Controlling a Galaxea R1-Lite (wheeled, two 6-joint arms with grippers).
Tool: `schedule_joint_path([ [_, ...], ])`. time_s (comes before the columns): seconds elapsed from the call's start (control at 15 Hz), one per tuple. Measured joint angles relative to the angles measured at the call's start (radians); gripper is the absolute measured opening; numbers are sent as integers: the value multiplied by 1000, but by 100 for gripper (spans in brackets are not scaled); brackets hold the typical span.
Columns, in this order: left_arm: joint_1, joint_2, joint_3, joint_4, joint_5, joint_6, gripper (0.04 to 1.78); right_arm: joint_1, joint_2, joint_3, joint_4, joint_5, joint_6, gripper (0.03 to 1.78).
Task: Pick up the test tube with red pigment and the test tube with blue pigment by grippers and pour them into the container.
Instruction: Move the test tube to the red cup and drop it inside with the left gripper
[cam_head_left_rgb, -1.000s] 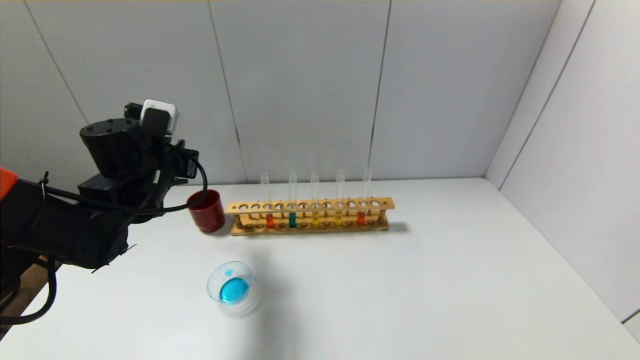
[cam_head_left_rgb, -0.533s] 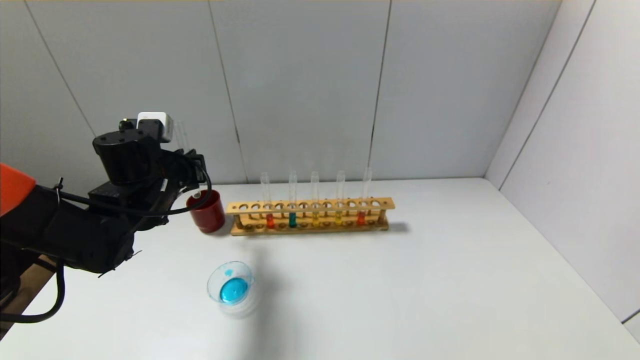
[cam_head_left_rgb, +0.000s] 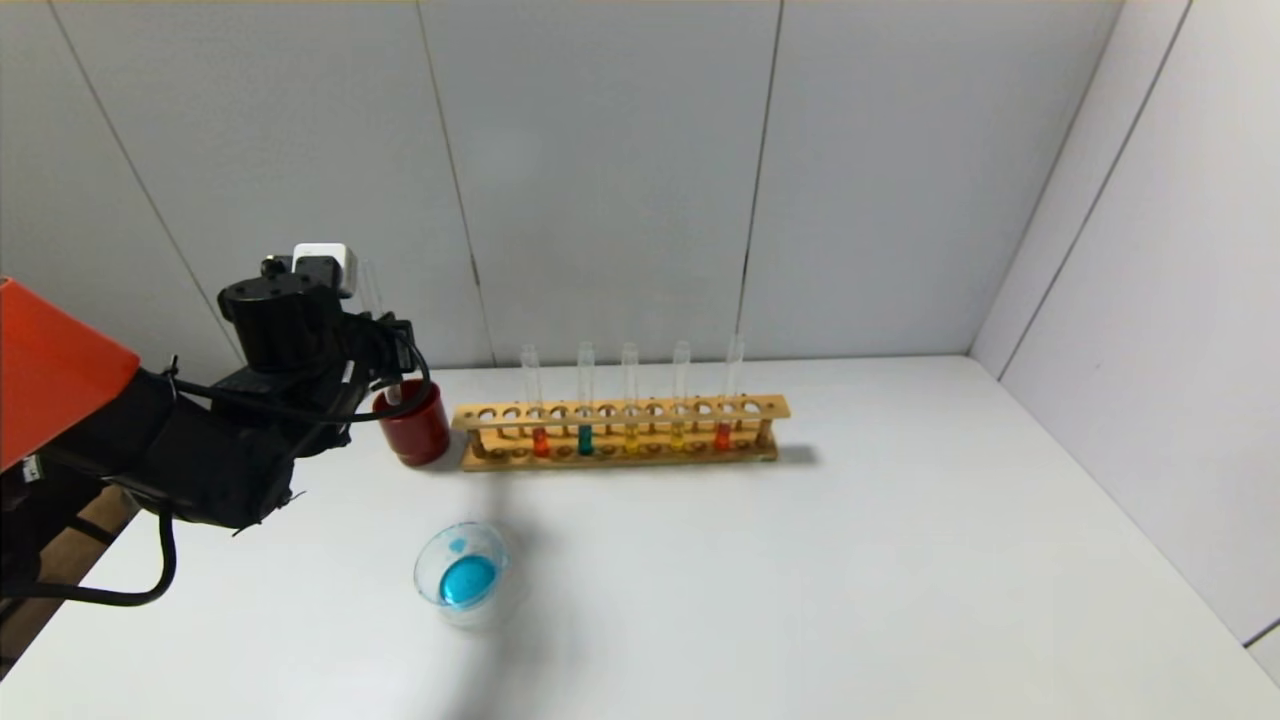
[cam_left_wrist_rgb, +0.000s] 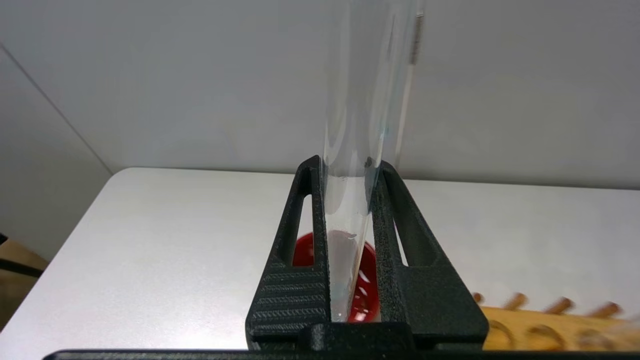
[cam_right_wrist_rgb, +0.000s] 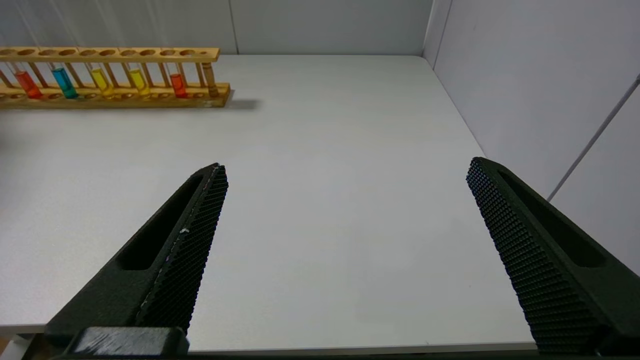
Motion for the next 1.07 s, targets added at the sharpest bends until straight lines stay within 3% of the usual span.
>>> schedule_joint_path([
  [0.53,32,137,-102,-8,-67,2,30,1,0,0,0,0,0,175],
  [1.07,36,216,-145,-39,-70,5,30,0,0,0,0,0,0,175],
])
